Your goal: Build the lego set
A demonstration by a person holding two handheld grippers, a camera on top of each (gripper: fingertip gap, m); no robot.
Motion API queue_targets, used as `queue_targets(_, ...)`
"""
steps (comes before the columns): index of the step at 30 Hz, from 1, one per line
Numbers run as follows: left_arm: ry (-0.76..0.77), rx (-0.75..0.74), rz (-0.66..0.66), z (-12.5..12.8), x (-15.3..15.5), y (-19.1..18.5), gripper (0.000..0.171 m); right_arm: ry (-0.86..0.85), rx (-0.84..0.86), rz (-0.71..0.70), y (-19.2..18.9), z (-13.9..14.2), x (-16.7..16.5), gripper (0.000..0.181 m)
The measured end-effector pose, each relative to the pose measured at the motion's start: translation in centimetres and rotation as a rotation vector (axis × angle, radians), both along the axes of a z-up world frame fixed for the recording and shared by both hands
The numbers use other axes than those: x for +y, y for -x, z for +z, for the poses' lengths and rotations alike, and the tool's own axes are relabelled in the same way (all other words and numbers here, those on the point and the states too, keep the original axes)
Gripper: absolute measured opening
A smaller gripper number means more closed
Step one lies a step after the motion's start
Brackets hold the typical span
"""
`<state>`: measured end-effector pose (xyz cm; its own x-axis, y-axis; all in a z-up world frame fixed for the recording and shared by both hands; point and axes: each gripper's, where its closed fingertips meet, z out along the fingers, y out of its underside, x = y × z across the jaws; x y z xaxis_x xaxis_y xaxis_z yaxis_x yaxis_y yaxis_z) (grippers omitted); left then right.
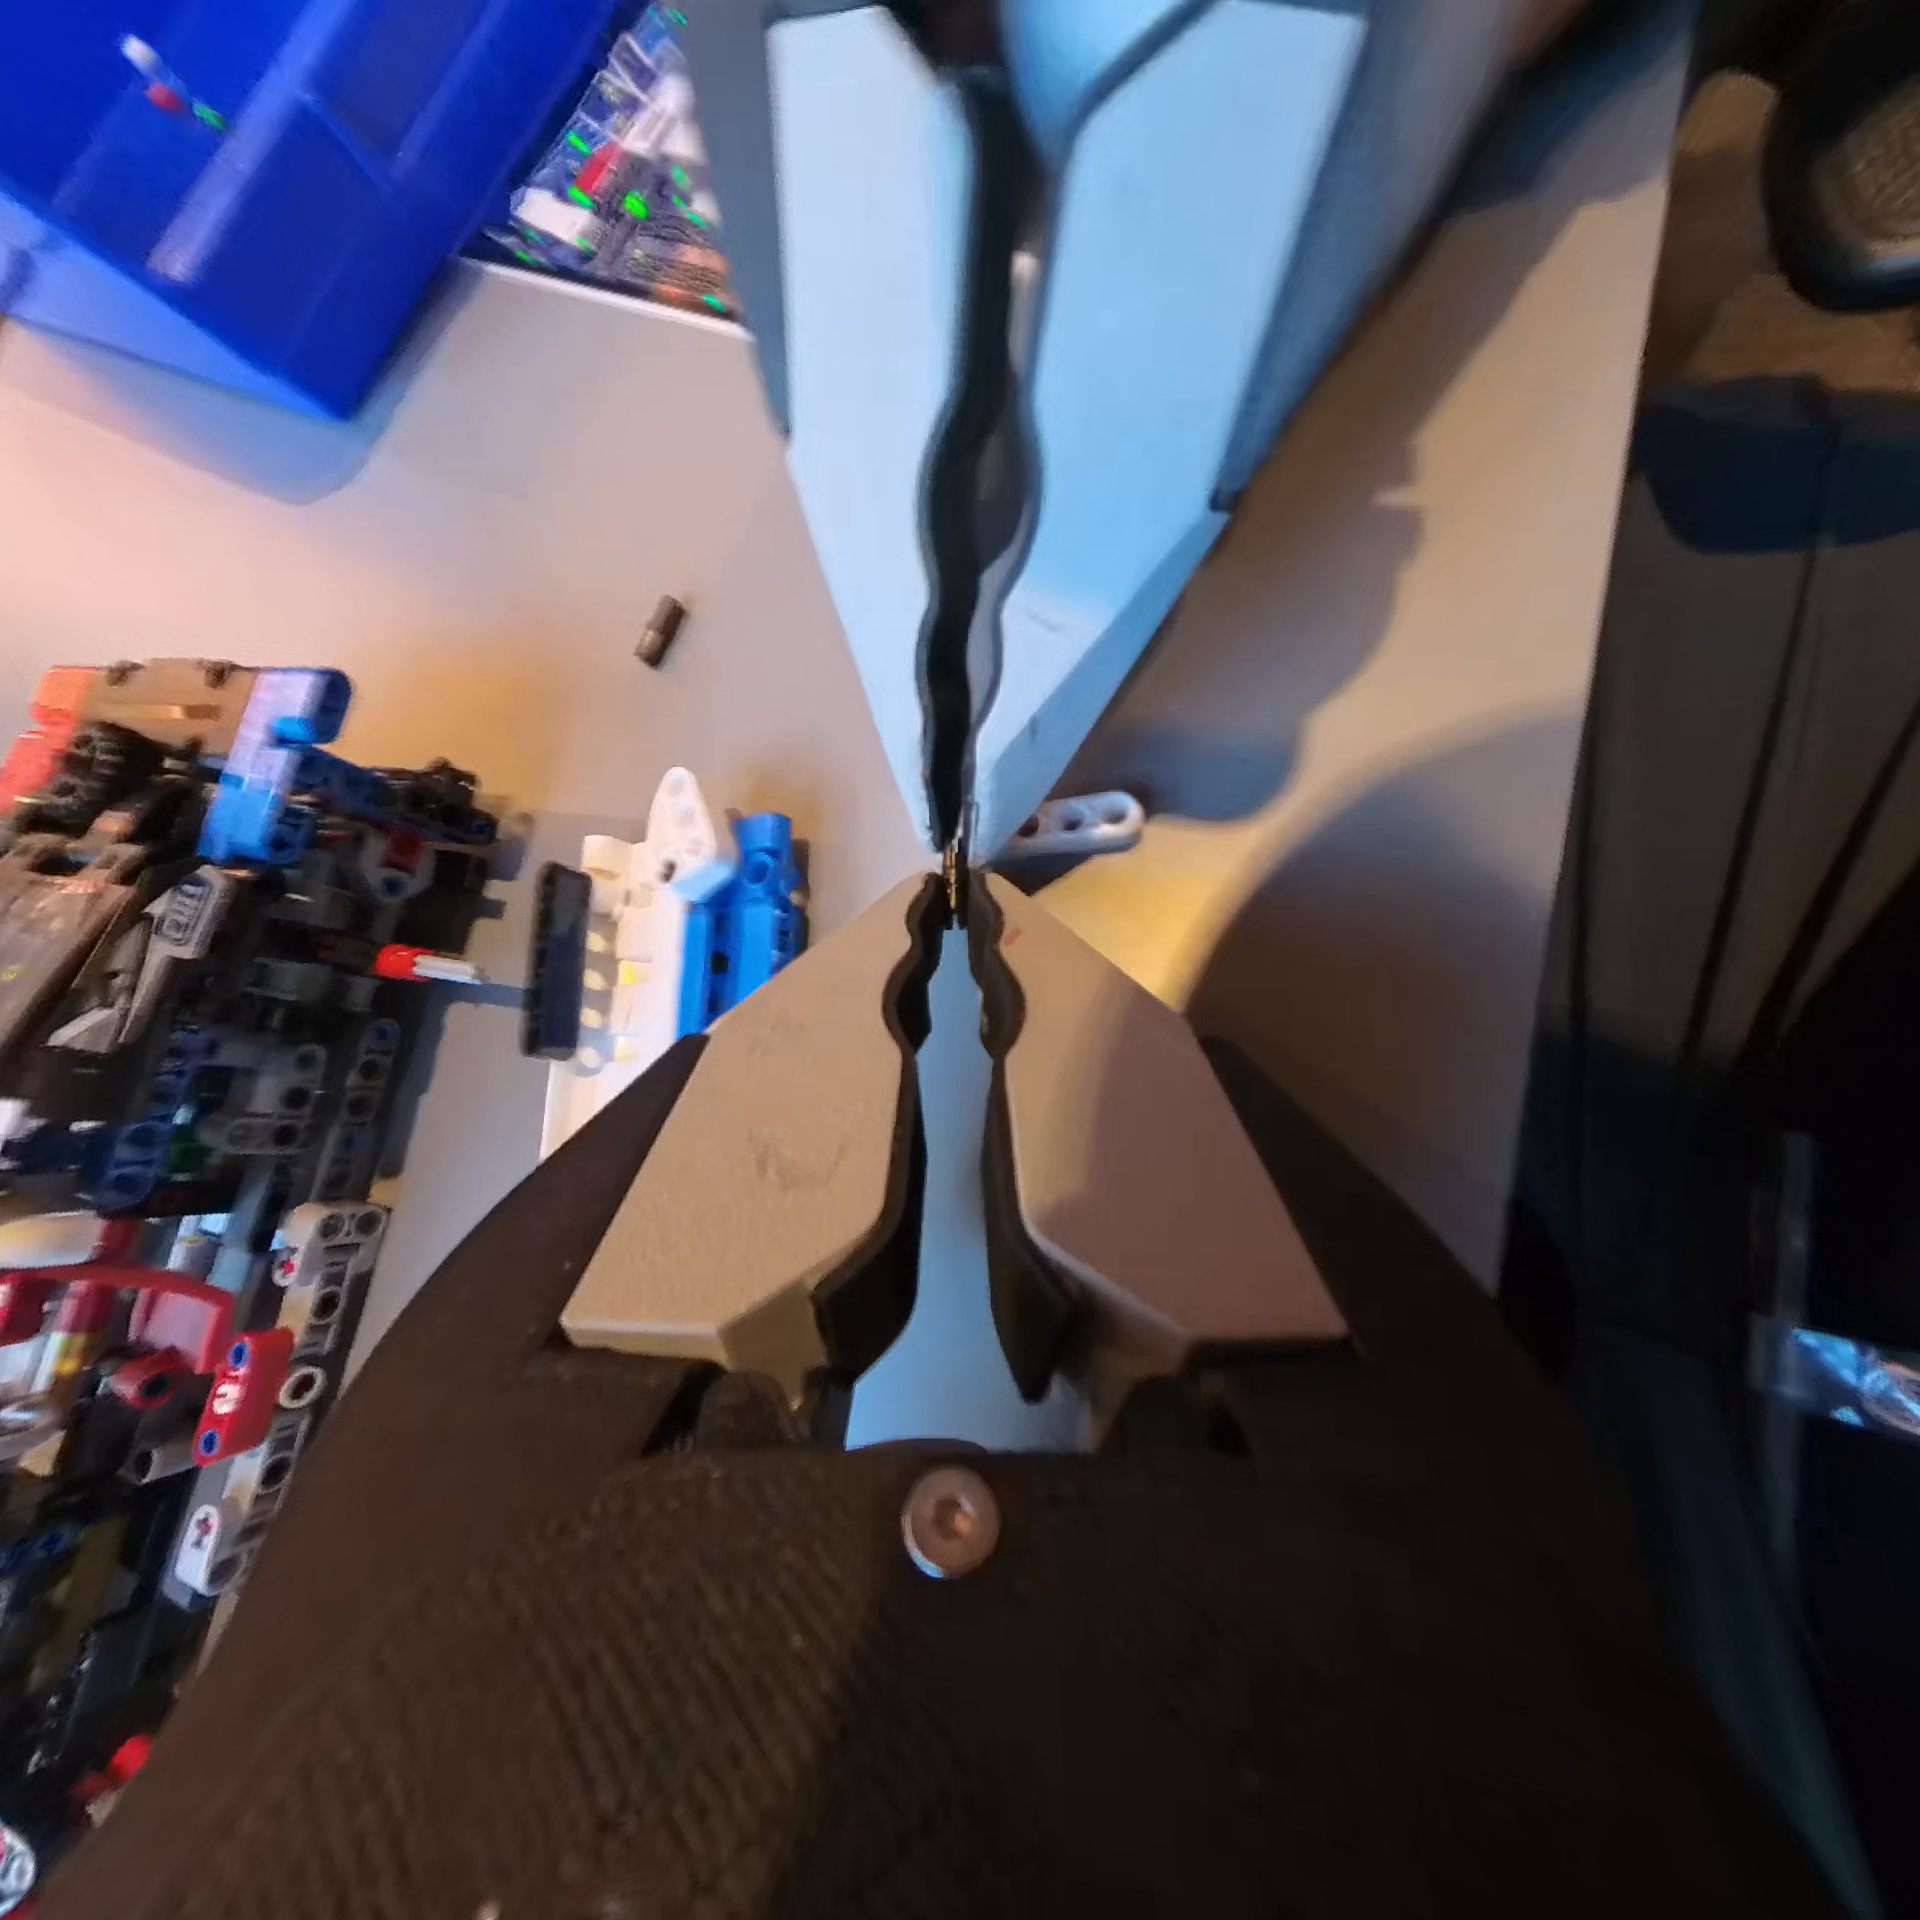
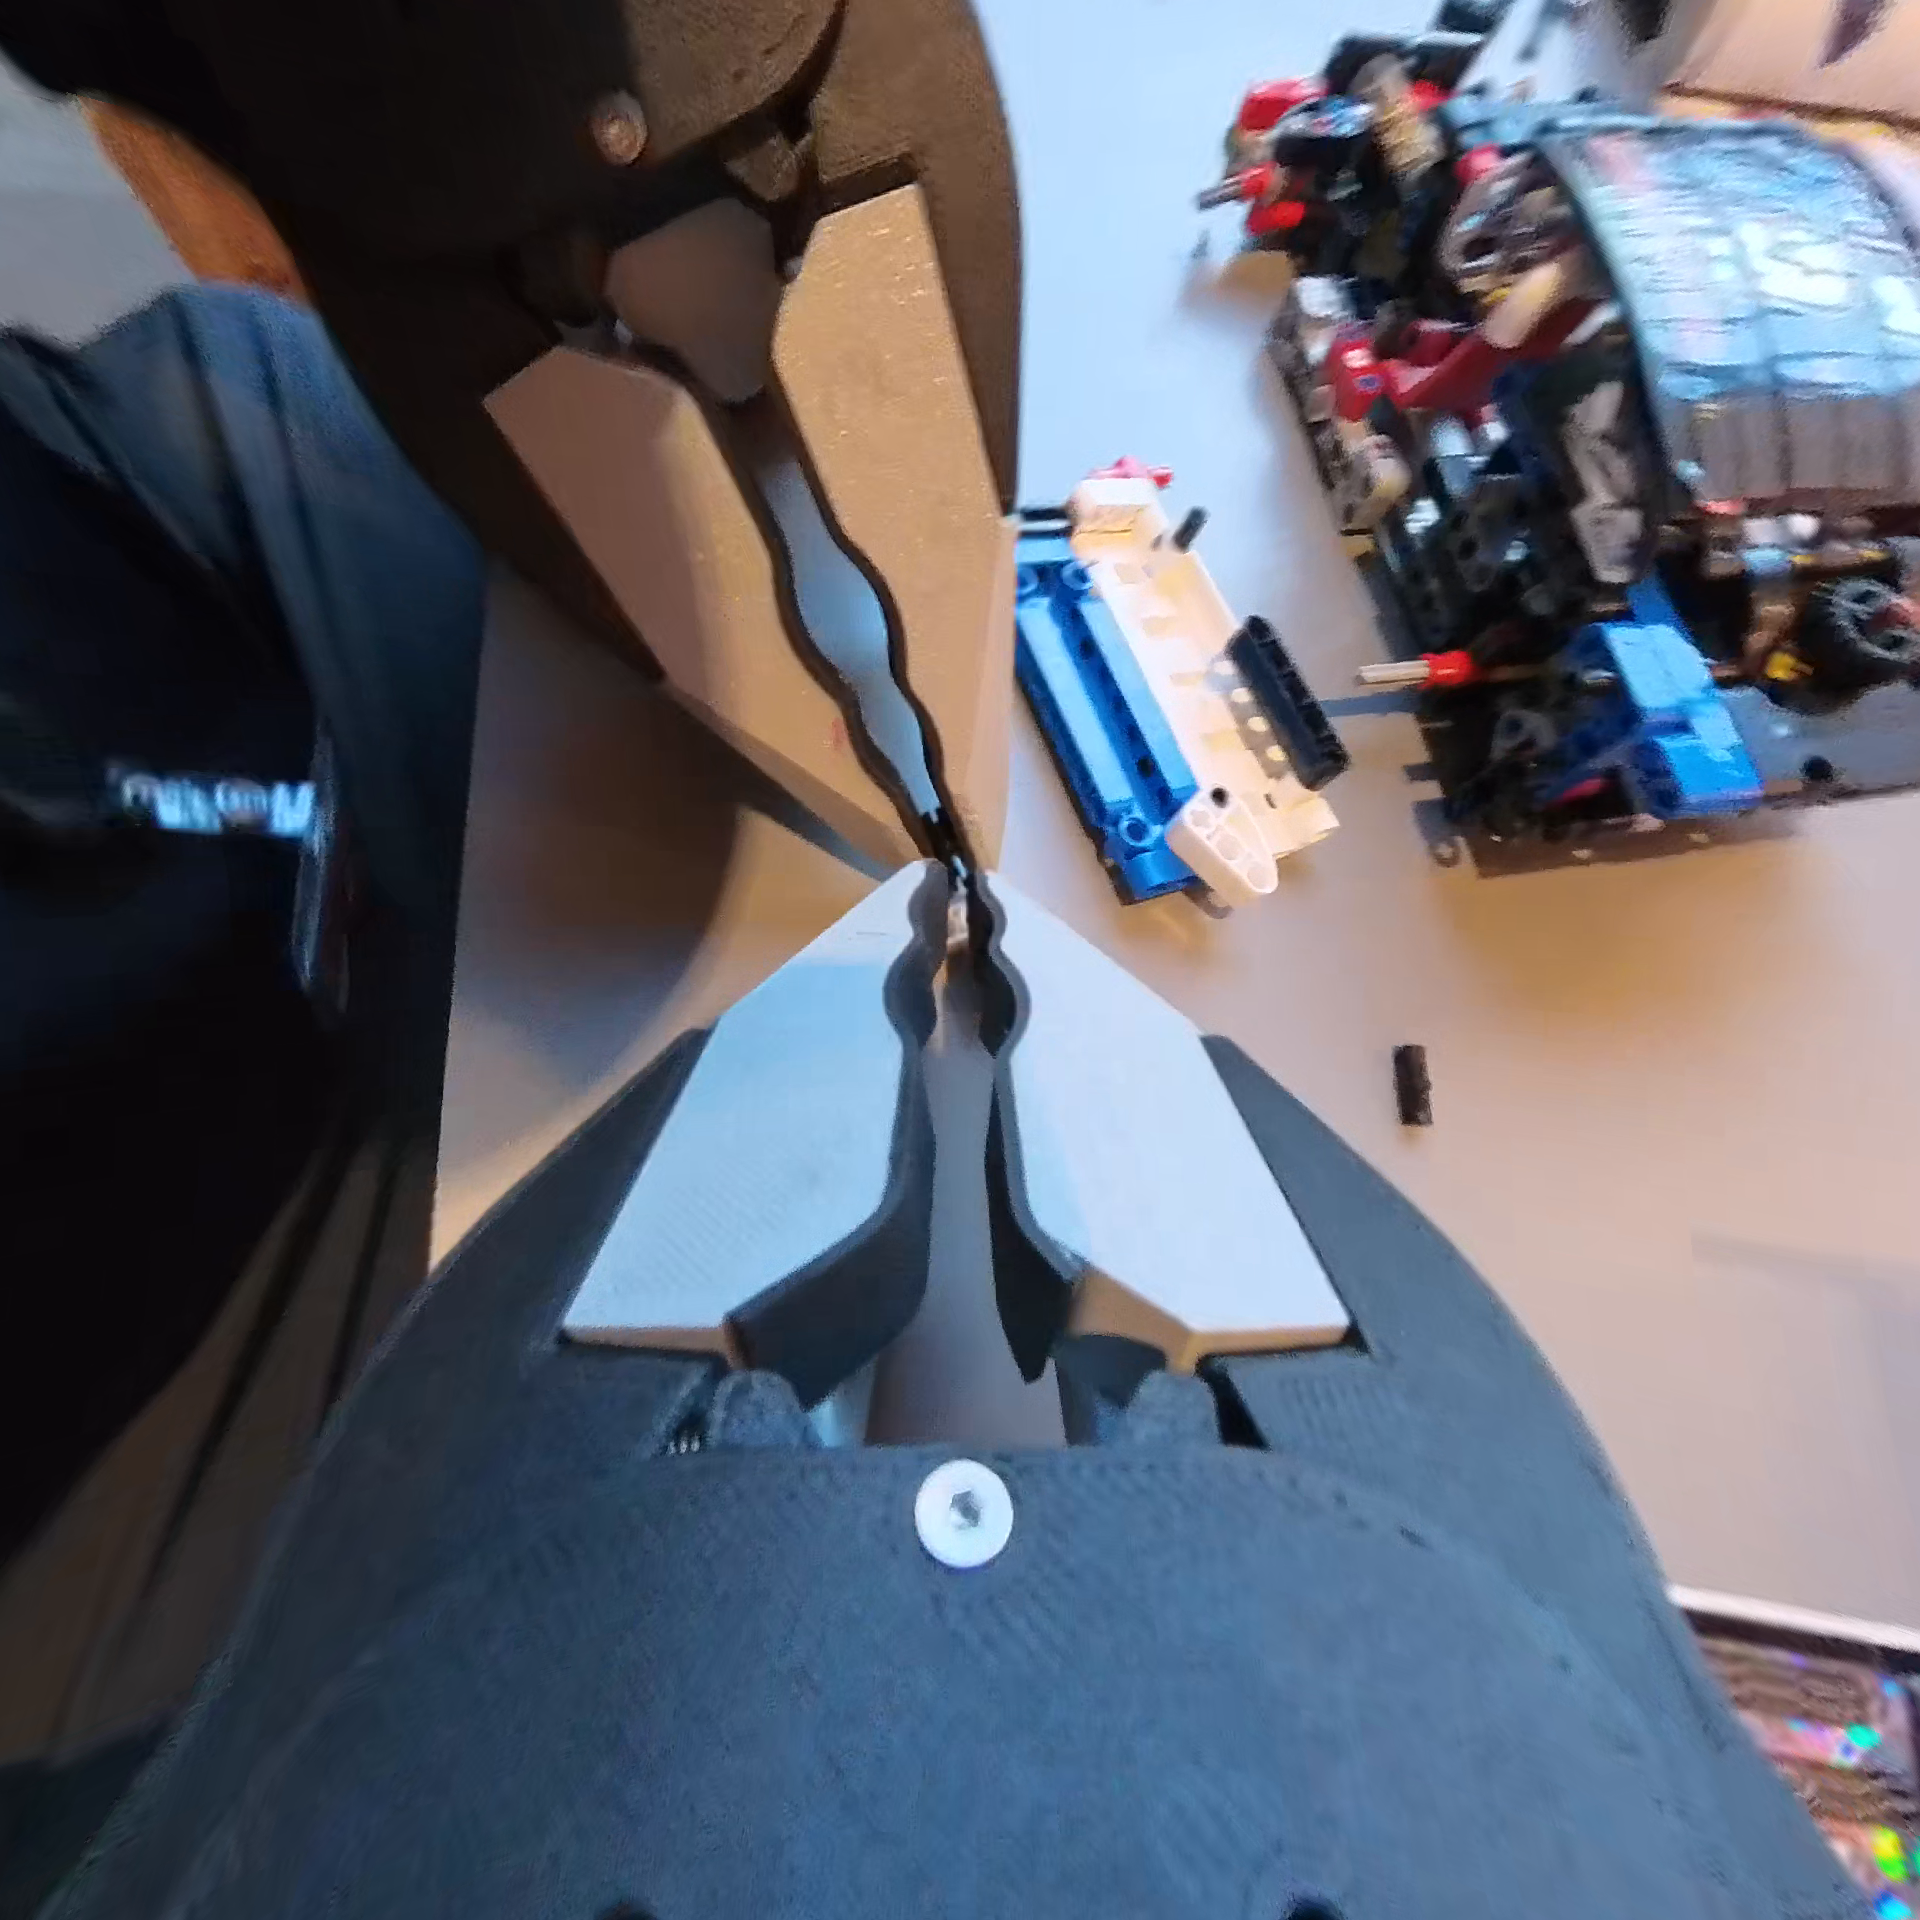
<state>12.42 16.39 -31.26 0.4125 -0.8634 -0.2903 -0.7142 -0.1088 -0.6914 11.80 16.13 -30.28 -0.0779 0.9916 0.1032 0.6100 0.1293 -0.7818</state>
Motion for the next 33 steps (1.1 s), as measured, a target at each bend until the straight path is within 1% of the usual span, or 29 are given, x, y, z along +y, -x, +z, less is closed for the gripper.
queue_targets(1, -0.016, -0.027, 0.005, 0.5, 0.3, -0.1, 0.002, 0.023, 0.038, -0.038, 0.0, 0.5, 0.2, 0.001)
queue_targets(3, 0.018, -0.094, 0.006, 1.3, 0.2, -0.3, 0.002, 0.073, 0.115, -0.086, -0.3, 1.7, 0.4, 0.001)
queue_targets(5, 0.009, -0.162, -0.002, 2.3, 0.2, -0.5, 0.002, 0.095, 0.228, -0.13, -0.9, 3.4, 1.0, 0.0)
queue_targets(7, 0.01, -0.196, 0.007, 2.7, 0.3, -0.4, 0.002, 0.157, 0.31, -0.165, -1.5, 4.6, 1.5, 0.0)
queue_targets(10, -0.039, -0.212, 0.018, 3.6, 0.6, -0.3, 0.002, 0.303, 0.34, -0.156, -1.9, 5.0, 1.2, 0.001)
queue_targets(14, -0.149, -0.272, 0.004, 5.6, 0.6, -0.6, 0.002, 0.552, 0.402, -0.109, -1.1, 6.0, 0.0, 0.011)
queue_targets(16, -0.178, -0.275, 0.007, 5.9, 0.6, -0.7, 0.001, 0.647, 0.443, -0.107, -0.7, 6.5, 0.1, 0.012)
queue_targets(17, -0.187, -0.277, 0.012, 6.1, 0.7, -0.6, 0.001, 0.671, 0.444, -0.115, -0.5, 6.4, 0.2, 0.007)
queue_targets(18, -0.192, -0.279, 0.012, 6.2, 0.7, -0.7, 0.001, 0.678, 0.432, -0.131, -0.5, 6.2, 0.4, 0.003)
queue_targets(24, -0.207, -0.239, 0.069, 5.9, 1.5, -0.6, 0.002, 0.695, 0.431, -0.179, 0.1, 5.9, 0.8, 0.004)
queue_targets(27, -0.225, -0.217, 0.105, 5.7, 2.0, -0.4, 0.002, 0.661, 0.424, -0.216, 0.2, 5.7, 1.4, 0.001)
queue_targets(28, -0.215, -0.21, 0.118, 5.5, 2.2, -0.4, 0.002, 0.641, 0.413, -0.229, 0.3, 5.5, 1.6, 0.001)
queue_targets(31, -0.123, -0.23, 0.131, 4.6, 2.2, -0.5, 0.005, 0.557, 0.357, -0.242, 0.2, 5.0, 2.0, 0.001)
queue_targets(32, -0.094, -0.224, 0.126, 4.2, 2.1, -0.4, 0.006, 0.522, 0.316, -0.243, -0.1, 4.7, 2.2, 0.001)
queue_targets(33, -0.069, -0.201, 0.12, 3.6, 2.0, -0.3, 0.011, 0.483, 0.267, -0.242, -0.5, 4.3, 2.5, 0.001)
